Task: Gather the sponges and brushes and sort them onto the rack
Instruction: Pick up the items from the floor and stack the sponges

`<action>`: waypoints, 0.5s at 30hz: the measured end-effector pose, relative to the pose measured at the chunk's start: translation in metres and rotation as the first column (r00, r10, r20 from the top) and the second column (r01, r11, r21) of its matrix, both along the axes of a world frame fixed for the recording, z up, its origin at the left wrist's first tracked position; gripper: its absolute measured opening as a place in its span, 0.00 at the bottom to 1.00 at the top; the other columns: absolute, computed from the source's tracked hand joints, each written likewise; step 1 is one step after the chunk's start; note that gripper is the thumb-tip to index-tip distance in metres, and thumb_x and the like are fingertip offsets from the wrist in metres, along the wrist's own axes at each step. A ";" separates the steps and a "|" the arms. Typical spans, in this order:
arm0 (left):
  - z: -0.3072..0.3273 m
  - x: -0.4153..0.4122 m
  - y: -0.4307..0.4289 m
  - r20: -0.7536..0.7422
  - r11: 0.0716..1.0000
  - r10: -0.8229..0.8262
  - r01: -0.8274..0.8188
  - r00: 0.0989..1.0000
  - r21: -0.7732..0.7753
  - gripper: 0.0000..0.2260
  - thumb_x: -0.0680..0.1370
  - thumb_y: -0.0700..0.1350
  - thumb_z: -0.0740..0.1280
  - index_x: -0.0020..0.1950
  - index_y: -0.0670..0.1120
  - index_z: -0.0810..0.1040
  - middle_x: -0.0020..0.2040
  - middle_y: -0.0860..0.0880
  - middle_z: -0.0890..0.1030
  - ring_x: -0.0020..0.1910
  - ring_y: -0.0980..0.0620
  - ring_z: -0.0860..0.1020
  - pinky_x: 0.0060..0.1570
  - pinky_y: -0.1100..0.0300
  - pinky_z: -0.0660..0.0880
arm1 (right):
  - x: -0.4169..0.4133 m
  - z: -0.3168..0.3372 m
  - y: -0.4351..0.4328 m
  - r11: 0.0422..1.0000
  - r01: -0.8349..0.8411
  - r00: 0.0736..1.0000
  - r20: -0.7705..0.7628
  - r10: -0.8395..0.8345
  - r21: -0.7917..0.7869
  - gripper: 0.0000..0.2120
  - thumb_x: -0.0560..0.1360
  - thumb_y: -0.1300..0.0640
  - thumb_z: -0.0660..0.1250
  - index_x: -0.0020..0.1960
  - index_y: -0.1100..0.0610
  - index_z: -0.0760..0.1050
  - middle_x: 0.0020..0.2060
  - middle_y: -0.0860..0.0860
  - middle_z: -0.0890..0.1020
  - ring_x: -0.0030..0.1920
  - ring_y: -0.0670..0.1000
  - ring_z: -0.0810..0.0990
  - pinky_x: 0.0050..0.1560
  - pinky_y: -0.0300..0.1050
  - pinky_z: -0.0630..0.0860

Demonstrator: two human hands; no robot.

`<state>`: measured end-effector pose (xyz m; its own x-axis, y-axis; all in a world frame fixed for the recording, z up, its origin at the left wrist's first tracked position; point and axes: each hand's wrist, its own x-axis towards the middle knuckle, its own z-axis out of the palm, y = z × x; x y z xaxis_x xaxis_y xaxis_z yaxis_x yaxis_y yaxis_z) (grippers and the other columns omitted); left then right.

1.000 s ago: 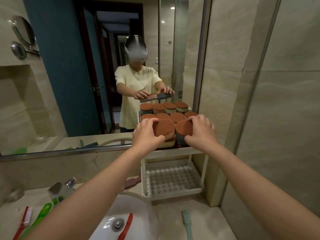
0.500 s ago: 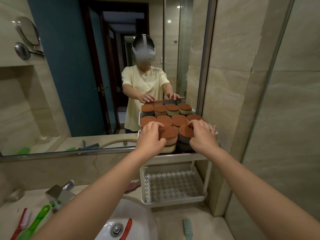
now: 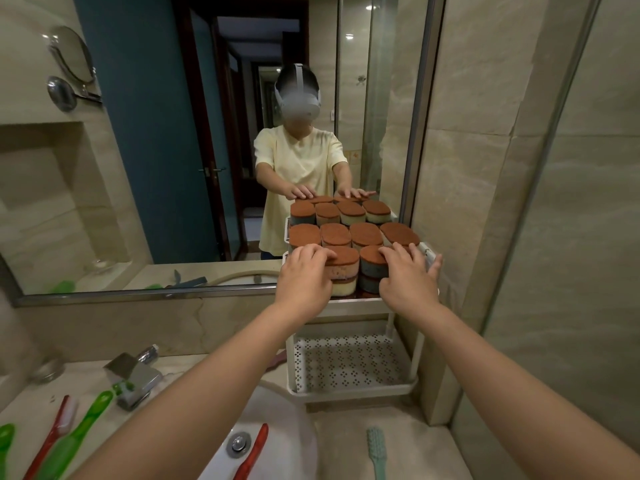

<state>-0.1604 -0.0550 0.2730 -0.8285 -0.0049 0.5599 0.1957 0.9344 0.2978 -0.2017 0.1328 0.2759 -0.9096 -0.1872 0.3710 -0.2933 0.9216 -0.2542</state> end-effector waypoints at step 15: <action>-0.044 0.121 -0.072 -0.128 0.765 0.190 -0.065 0.973 0.640 0.17 0.74 0.39 0.61 0.55 0.60 0.74 0.54 0.63 0.74 0.54 0.67 0.74 0.52 0.66 0.72 | 0.105 -0.028 -0.122 0.720 -0.588 0.808 -0.217 0.548 -0.369 0.28 0.72 0.66 0.64 0.71 0.53 0.67 0.71 0.48 0.68 0.75 0.47 0.59 0.76 0.51 0.57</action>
<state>-0.0399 -0.1270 0.2295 -0.6833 -0.5055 0.5269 0.1948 0.5692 0.7988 -0.0967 0.0107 0.2477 -0.6414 -0.4756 0.6020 -0.7672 0.3945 -0.5057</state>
